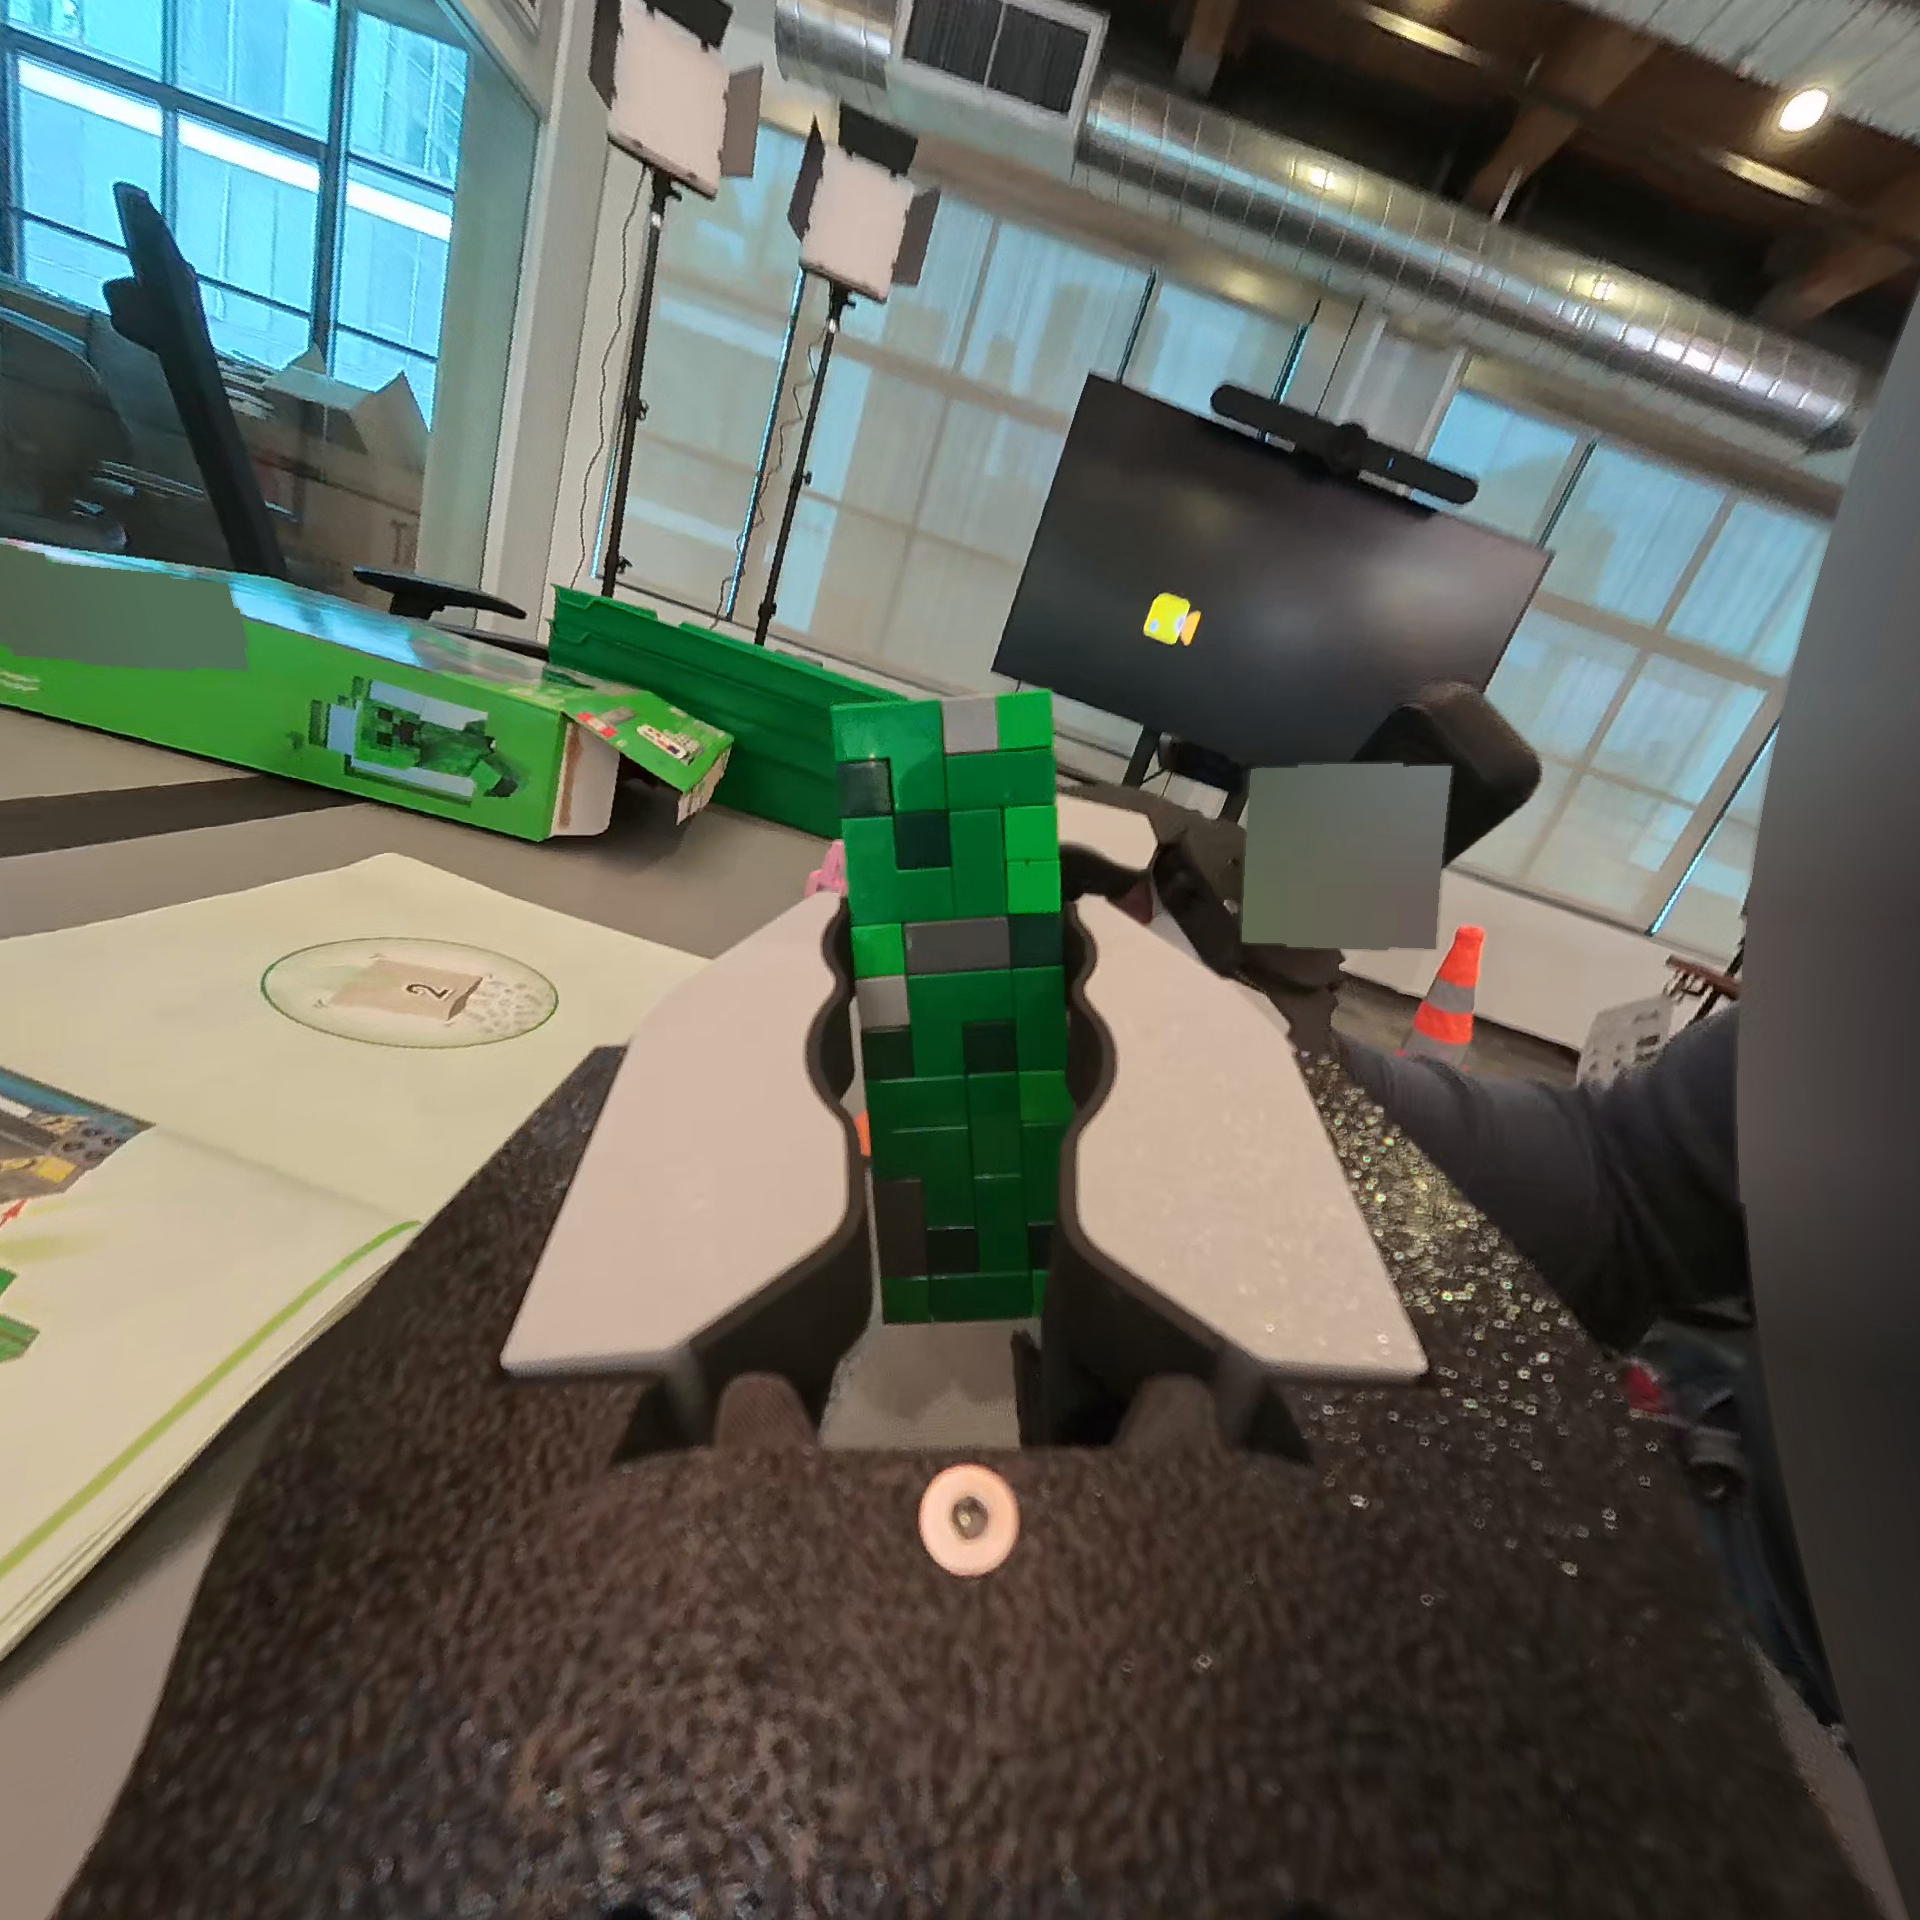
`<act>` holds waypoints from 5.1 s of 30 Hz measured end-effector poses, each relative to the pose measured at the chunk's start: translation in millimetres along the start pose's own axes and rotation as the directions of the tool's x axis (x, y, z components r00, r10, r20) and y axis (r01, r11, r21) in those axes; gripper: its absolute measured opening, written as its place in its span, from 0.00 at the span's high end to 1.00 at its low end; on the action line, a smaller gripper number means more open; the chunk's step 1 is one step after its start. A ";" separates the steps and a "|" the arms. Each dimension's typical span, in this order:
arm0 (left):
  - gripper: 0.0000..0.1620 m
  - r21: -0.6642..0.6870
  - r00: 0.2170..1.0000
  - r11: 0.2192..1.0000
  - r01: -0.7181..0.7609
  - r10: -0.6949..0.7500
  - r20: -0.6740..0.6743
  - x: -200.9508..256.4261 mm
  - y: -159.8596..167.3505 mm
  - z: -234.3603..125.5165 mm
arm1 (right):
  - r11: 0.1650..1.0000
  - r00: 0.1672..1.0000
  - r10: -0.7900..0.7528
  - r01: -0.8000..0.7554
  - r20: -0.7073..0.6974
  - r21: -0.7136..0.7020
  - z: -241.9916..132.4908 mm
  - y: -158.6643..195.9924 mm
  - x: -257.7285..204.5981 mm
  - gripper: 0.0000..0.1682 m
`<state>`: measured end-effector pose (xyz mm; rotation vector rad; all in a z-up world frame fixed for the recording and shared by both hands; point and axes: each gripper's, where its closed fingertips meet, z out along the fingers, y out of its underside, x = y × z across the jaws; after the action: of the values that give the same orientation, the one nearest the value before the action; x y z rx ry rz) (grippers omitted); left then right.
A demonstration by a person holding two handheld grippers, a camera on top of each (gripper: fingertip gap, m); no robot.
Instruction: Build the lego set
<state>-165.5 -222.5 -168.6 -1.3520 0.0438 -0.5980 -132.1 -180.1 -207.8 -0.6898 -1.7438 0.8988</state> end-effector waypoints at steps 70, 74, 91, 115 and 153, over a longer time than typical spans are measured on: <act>0.77 -0.123 0.999 0.992 0.028 -0.033 -0.042 8.0 19.5 11.3 | 0.482 0.488 0.868 -0.783 0.092 -0.393 -74.6 76.1 7.5 0.62; 0.77 -0.185 0.998 0.983 0.015 -0.028 -0.064 18.5 31.8 22.9 | 0.361 0.358 0.932 -0.891 0.061 -0.277 -74.0 76.8 29.6 0.71; 0.77 -0.542 0.980 0.820 0.186 -0.196 0.041 38.8 90.3 58.7 | -0.062 -0.126 0.991 -0.752 0.051 -0.657 -42.2 95.6 28.4 0.75; 0.77 -0.585 0.994 0.806 0.089 -0.108 0.002 61.8 87.9 38.5 | 0.712 0.547 0.676 -0.658 0.494 -0.246 -72.0 25.3 -2.7 0.88; 0.77 -0.358 0.997 0.933 0.045 -0.065 -0.044 55.9 65.9 40.6 | 0.838 0.750 0.505 -0.545 0.427 -0.033 -58.6 12.1 -28.4 0.84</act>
<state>-78.2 -203.7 -202.4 -1.6941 0.1668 -0.6972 -67.1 -181.3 -220.3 -1.0106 -1.8907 1.6144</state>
